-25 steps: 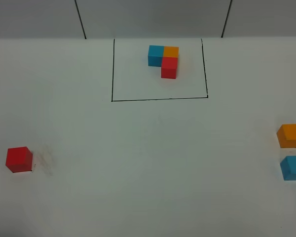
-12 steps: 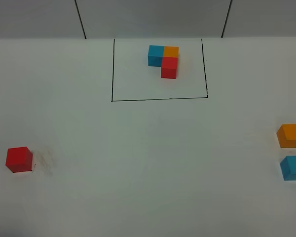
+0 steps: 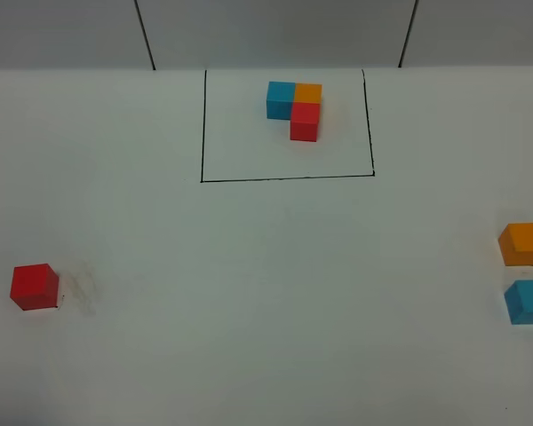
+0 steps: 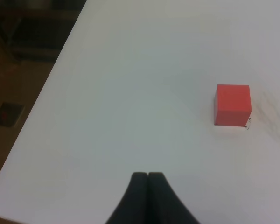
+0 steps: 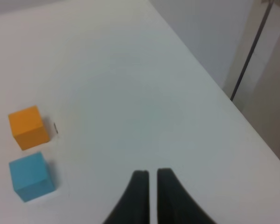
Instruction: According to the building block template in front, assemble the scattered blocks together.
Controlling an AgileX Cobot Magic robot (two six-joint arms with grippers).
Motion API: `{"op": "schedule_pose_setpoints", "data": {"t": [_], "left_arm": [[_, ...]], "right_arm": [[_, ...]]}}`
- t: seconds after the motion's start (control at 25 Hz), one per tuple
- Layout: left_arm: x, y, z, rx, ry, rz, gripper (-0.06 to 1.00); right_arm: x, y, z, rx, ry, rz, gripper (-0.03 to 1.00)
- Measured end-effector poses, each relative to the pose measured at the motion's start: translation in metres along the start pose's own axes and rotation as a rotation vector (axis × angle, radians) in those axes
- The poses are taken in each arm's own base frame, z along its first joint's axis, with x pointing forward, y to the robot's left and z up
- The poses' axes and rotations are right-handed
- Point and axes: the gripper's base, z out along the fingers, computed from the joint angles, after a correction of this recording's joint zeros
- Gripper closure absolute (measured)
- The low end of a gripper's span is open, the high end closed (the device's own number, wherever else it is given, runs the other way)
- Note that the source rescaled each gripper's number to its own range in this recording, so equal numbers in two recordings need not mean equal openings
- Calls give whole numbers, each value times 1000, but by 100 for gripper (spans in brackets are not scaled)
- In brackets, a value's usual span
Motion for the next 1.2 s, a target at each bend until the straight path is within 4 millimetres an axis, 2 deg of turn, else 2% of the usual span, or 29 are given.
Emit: {"op": "schedule_pose_setpoints", "data": {"t": [1.2], "left_arm": [[0, 0, 0, -2, -4, 6, 93]], "right_arm": [[0, 0, 0, 0, 0, 0, 97]]}}
